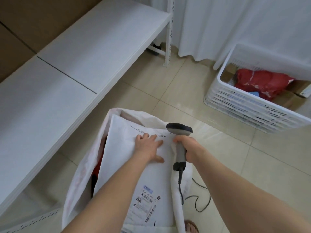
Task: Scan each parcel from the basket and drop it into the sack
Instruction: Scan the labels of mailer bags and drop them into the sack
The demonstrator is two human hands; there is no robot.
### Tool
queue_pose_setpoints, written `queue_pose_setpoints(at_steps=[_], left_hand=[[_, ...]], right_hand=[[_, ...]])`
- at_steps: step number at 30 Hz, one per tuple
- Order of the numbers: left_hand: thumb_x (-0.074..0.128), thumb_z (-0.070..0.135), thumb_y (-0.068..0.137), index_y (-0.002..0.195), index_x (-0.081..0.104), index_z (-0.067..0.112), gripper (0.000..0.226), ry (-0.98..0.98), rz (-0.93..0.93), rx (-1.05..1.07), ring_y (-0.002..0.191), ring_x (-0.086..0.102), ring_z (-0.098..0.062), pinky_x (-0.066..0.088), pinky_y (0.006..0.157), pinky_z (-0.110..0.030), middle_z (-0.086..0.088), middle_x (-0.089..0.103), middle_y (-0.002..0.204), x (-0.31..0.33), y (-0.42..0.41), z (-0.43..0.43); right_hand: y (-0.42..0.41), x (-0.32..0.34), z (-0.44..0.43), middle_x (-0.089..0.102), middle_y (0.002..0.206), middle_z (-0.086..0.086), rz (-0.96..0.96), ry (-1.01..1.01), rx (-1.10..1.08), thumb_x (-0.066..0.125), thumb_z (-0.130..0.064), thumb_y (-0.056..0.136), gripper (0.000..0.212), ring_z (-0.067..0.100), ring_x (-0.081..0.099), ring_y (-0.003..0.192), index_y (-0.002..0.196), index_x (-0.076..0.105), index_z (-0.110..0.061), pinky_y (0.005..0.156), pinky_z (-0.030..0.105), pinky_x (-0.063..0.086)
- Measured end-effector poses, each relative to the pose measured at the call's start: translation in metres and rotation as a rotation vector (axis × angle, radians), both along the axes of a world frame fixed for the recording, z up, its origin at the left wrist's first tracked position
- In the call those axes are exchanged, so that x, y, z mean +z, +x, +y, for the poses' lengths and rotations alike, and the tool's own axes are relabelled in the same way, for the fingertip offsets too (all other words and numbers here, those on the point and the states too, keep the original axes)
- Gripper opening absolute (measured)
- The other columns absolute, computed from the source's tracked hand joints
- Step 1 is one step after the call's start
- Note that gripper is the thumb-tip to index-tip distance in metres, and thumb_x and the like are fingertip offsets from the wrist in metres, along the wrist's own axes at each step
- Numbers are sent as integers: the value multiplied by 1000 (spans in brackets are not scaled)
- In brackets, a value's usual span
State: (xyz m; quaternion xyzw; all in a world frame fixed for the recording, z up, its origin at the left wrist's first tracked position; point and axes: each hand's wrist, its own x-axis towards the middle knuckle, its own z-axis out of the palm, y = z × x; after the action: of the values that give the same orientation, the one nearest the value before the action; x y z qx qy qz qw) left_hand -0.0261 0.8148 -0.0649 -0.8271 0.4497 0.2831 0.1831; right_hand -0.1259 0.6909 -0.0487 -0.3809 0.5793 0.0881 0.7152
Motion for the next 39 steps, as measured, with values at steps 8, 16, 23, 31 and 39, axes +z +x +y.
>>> queue_pose_setpoints(at_steps=[8,16,23,31,39], left_hand=[[47,62,87,147,19,46,67,180,57,104,146,6,-32,5,111,-57,2,10,160,3,24,11],[44,43,97,151,15,31,63,-154,-117,275,148,-2,-24,-1,119,-47,-6,5,160,27,15,48],[70,50,77,152,6,19,104,-207,-335,1036,141,21,-31,20,112,-47,-14,16,156,61,30,183],[43,19,99,122,56,-7,37,-558,94,1597,109,56,-40,46,91,-40,-25,59,120,75,22,223],[42,19,97,102,58,-13,36,-851,-46,1500,109,54,-46,47,87,-46,-33,58,114,170,86,166]], right_hand=[[-13,29,-6,72,95,6,-415,298,-336,61,-3,81,19,27,66,88,92,73,-12,97,48,50],[17,57,29,69,101,10,-211,-22,-149,65,-4,84,21,30,63,93,102,67,-14,86,44,53],[0,31,110,58,117,16,260,-335,240,74,-12,72,21,35,61,95,89,61,-13,90,44,53],[-20,48,106,49,68,12,192,-226,116,55,9,77,18,23,44,60,66,51,-5,60,32,39],[29,135,67,54,78,6,-161,-329,-36,59,12,77,23,22,45,73,69,52,-8,75,35,39]])
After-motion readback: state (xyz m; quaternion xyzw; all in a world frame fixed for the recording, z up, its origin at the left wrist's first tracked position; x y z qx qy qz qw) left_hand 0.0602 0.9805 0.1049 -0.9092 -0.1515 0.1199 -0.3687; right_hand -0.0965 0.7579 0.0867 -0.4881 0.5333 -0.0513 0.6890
